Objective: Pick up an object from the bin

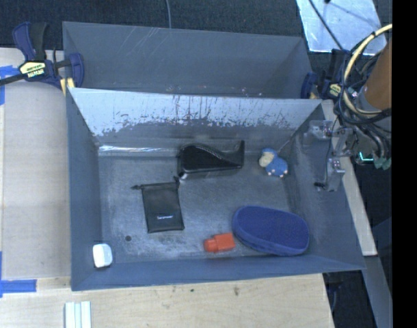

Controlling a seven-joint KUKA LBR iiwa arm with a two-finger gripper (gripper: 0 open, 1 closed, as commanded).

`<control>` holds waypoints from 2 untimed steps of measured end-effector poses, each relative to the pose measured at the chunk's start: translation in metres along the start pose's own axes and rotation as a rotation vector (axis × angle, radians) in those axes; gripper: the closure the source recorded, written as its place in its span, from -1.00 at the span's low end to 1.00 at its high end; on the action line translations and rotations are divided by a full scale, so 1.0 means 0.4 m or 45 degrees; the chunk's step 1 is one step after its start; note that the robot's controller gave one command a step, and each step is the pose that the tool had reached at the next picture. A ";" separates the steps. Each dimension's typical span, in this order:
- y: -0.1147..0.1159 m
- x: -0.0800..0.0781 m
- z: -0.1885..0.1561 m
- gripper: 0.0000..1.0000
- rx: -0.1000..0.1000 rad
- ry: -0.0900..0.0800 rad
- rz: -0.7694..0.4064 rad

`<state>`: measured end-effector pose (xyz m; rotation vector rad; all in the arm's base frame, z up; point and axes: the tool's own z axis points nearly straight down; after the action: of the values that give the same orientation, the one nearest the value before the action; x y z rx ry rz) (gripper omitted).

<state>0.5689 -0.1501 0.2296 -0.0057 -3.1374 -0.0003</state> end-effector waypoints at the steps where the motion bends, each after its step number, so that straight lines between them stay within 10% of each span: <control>1: 0.051 0.196 0.400 -1.00 0.004 -0.017 -0.274; 2: -0.006 0.074 0.321 -1.00 0.003 -0.015 -0.017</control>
Offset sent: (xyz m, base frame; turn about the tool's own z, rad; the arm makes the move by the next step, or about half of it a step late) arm -0.0813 0.0208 -0.1596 -0.2158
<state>0.5388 -0.1525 0.1012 0.0155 -3.1492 0.0034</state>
